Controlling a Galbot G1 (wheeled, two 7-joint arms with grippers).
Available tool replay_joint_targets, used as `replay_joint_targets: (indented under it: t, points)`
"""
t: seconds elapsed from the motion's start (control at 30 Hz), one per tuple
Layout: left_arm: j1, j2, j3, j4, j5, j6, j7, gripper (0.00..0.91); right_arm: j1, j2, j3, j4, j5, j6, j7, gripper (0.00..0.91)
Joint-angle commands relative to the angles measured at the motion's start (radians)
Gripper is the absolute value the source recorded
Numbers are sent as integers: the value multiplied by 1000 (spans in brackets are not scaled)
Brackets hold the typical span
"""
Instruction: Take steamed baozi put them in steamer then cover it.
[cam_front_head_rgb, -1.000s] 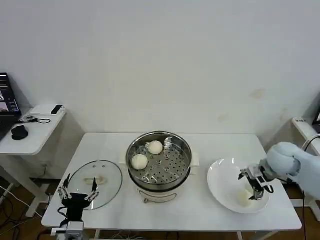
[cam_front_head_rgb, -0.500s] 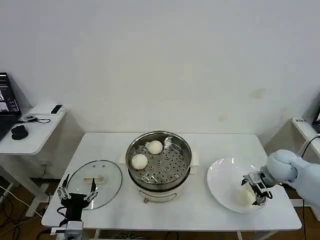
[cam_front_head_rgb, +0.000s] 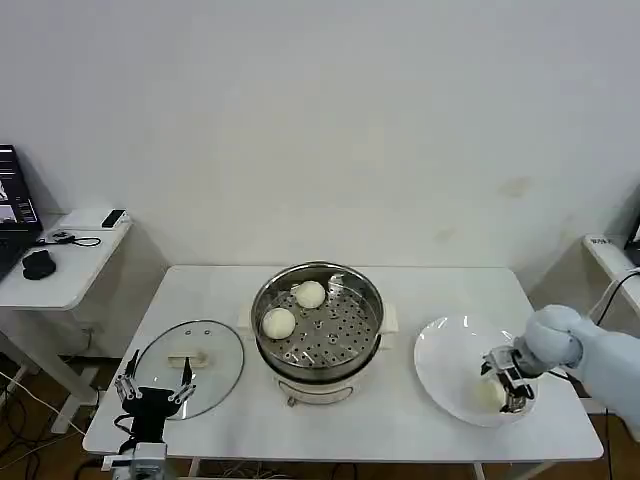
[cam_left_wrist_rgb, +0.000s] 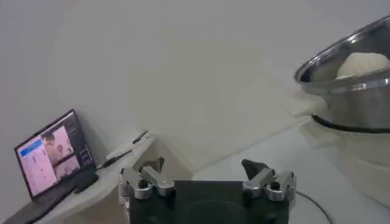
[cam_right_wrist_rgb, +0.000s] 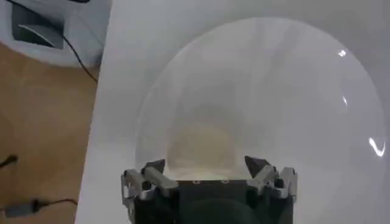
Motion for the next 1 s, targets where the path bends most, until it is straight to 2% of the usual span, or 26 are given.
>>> replay_joint_targets:
  t: [0.03, 0.33, 0.63, 1.0]
  points:
    - [1, 1, 0, -3, 0, 1, 1, 907, -9, 9, 7, -10, -5, -8, -4, 725]
    - [3, 0, -2, -9, 0, 0, 0, 907, 3, 4, 9, -8, 5, -15, -18, 615]
    - [12, 3, -6, -26, -2, 0, 1, 907, 26, 0, 38, -2, 12, -15, -31, 595]
    - [4, 6, -7, -27, -5, 2, 3, 907, 344, 38, 6, -27, 139, -16, -83, 605]
